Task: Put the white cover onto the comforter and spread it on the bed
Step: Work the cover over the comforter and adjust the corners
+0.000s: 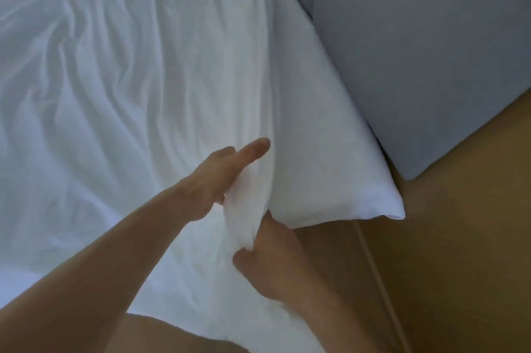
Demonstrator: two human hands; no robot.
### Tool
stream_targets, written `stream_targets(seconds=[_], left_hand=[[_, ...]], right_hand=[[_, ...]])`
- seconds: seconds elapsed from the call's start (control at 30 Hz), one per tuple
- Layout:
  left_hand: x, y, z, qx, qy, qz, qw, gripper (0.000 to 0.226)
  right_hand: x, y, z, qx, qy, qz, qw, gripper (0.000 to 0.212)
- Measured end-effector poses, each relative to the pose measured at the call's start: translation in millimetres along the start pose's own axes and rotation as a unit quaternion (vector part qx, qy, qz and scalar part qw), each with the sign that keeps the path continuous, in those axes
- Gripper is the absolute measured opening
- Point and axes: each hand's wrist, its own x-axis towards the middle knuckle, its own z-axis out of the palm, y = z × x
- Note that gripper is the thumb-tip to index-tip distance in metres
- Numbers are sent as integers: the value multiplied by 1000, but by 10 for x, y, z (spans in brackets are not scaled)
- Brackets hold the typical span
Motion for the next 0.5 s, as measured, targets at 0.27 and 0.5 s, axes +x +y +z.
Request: stream_targets(seconds=[0.27,0.5], left_hand=[[-43,-201,-293,15,116,-81,990,18],[-255,-346,-431,15,56,-94,994,35]], right_hand=[[-201,-23,552,-105,25,-31,994,91],[-285,-11,1016,-30,122,-49,991,55]])
